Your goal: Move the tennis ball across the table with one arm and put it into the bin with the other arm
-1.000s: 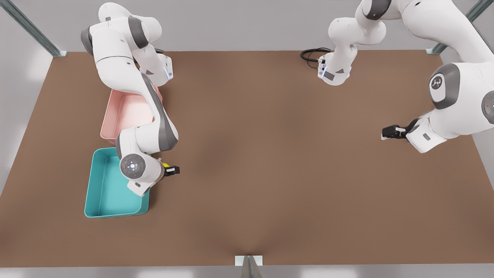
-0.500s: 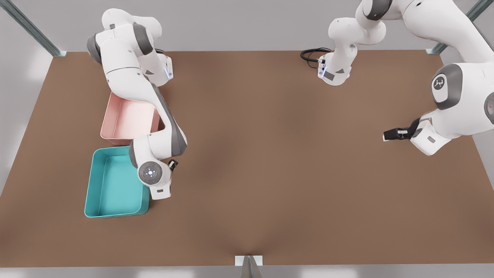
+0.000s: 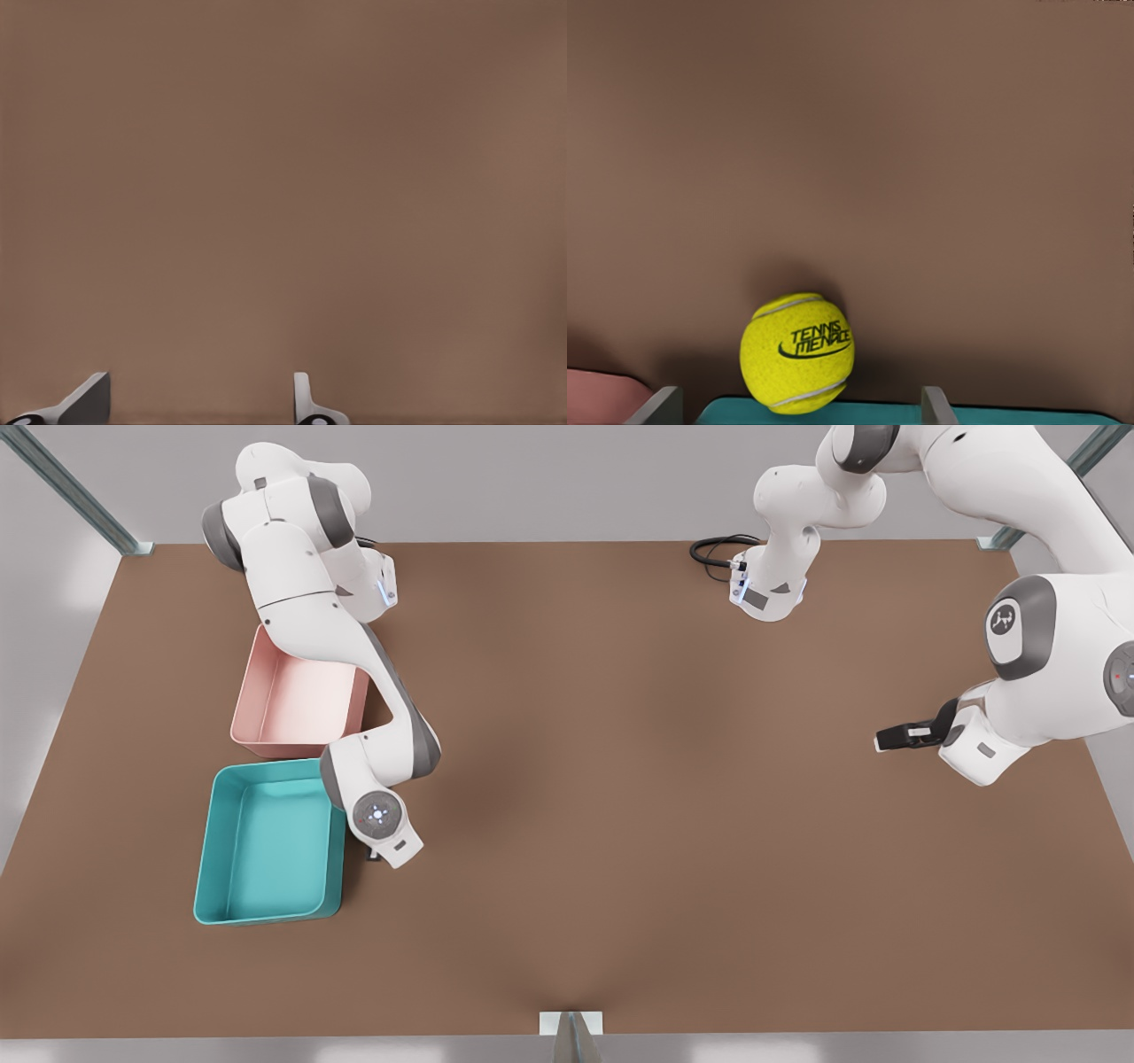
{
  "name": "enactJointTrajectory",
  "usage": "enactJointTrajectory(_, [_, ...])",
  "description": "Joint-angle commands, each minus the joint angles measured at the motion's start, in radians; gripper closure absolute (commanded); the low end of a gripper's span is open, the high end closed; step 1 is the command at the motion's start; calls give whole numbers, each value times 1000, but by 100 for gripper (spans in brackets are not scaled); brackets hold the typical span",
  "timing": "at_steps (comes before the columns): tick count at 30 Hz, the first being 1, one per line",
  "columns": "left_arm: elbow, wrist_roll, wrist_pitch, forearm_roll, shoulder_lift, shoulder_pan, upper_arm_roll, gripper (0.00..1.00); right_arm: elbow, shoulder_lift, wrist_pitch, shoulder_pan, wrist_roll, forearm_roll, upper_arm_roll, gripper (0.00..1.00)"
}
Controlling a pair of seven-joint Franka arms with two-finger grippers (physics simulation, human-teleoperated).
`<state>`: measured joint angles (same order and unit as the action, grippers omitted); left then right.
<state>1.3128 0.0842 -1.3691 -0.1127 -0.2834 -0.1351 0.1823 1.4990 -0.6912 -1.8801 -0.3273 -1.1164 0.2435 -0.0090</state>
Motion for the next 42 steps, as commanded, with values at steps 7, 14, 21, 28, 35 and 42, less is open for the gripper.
enactJointTrajectory(7, [0,49,16,-2,1,-1,0,0,50,10,-105,13,-10,60,-3,0])
enactJointTrajectory(14, [2,49,16,-1,0,-3,-3,0,43,-10,-108,30,-2,46,-2,0])
enactJointTrajectory(21, [2,51,28,-1,0,-3,-3,0,47,-30,-114,31,12,46,-2,0])
enactJointTrajectory(28, [3,51,30,-1,0,-4,-3,0,78,-27,-114,37,13,46,-2,0])
enactJointTrajectory(35, [3,51,30,-1,-2,-4,-3,0,104,-27,-128,34,38,48,-2,0])
enactJointTrajectory(42, [5,51,31,-1,-2,-3,-3,0,136,-24,-169,31,41,50,-2,0])
